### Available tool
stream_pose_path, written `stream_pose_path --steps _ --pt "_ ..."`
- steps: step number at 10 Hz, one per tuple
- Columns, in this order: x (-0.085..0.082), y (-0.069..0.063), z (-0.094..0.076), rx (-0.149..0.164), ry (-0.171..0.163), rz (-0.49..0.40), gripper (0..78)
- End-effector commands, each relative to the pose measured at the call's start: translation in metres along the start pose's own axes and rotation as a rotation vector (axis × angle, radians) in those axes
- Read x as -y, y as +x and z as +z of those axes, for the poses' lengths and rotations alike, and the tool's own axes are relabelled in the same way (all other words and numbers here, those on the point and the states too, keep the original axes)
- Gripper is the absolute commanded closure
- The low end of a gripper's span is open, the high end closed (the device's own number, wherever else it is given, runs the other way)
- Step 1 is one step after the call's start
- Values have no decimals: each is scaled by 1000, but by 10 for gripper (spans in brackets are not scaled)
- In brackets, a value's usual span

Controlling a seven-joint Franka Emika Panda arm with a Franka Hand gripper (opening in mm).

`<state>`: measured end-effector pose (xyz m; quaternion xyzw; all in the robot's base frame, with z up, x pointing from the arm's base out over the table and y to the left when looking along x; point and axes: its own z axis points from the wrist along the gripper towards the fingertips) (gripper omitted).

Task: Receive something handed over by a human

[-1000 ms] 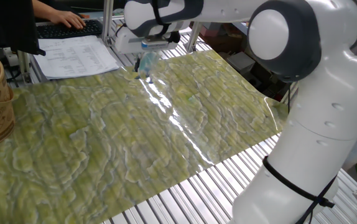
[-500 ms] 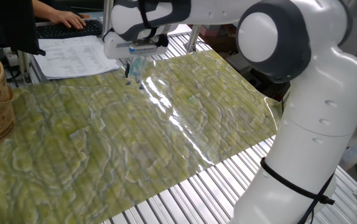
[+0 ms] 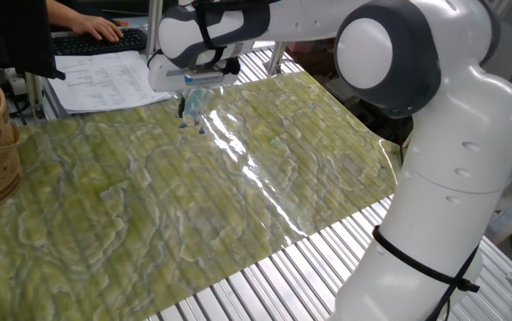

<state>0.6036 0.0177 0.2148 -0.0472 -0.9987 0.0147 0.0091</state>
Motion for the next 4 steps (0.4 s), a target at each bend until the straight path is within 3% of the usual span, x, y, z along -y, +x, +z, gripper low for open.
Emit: stream_pose_path --steps 1,4 --pt "0 -1 -2 3 -66 -19 764" --pt "0 -1 -2 21 -55 -18 764"
